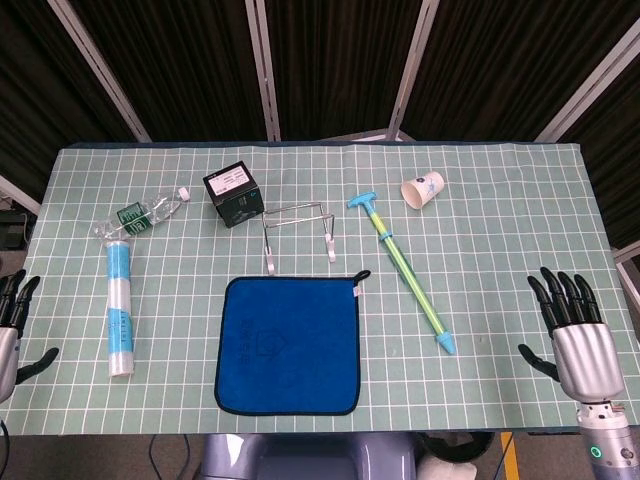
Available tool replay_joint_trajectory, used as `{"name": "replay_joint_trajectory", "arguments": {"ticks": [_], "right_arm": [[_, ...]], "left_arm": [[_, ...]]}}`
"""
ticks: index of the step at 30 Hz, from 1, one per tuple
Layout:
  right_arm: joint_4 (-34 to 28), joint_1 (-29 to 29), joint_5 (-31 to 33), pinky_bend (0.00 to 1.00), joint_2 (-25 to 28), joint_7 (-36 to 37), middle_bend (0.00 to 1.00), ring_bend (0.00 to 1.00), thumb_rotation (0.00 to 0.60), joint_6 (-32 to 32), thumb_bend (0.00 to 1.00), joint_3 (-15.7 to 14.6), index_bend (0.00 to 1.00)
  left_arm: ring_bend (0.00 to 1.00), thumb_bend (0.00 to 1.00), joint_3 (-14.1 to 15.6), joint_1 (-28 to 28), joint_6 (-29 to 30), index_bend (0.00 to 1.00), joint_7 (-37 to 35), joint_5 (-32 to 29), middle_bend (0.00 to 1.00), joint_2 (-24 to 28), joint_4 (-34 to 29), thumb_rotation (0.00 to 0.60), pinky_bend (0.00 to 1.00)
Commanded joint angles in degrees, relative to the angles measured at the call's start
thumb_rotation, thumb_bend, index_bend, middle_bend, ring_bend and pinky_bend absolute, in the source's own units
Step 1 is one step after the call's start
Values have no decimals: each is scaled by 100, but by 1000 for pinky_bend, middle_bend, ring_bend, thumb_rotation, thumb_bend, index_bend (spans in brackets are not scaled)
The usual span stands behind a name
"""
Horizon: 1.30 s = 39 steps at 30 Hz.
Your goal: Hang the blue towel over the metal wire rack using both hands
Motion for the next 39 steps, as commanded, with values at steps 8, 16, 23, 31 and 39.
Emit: {"name": "replay_joint_trajectory", "arguments": {"ticks": [8, 16, 23, 31, 39], "right_arm": [[31, 333, -311, 0, -64, 234, 0, 0, 600, -591, 0, -189, 21], [721, 1862, -1160, 0, -513, 1104, 0, 0, 600, -2285, 0, -276, 21], [1744, 3014, -1640, 0, -1371, 1537, 0, 0, 600, -3055, 0, -231, 20], [2443, 3630, -1779, 0, -1977, 1541, 0, 0, 600, -3343, 23, -390, 43], [2906, 3855, -1833, 0, -2311, 1423, 0, 0, 600, -3289, 47, -625, 69]], "left_arm": [[0, 56, 7, -31, -89, 0, 19, -2, 0, -35, -7, 600, 0], [0, 55, -58, -171, -288, 0, 238, -81, 0, -188, 33, 600, 0], [0, 56, -150, -243, -419, 0, 499, -339, 0, -334, 68, 600, 0], [0, 54, -196, -307, -566, 0, 690, -594, 0, -469, 181, 600, 0], [0, 55, -211, -323, -583, 0, 655, -667, 0, -475, 220, 600, 0]]}}
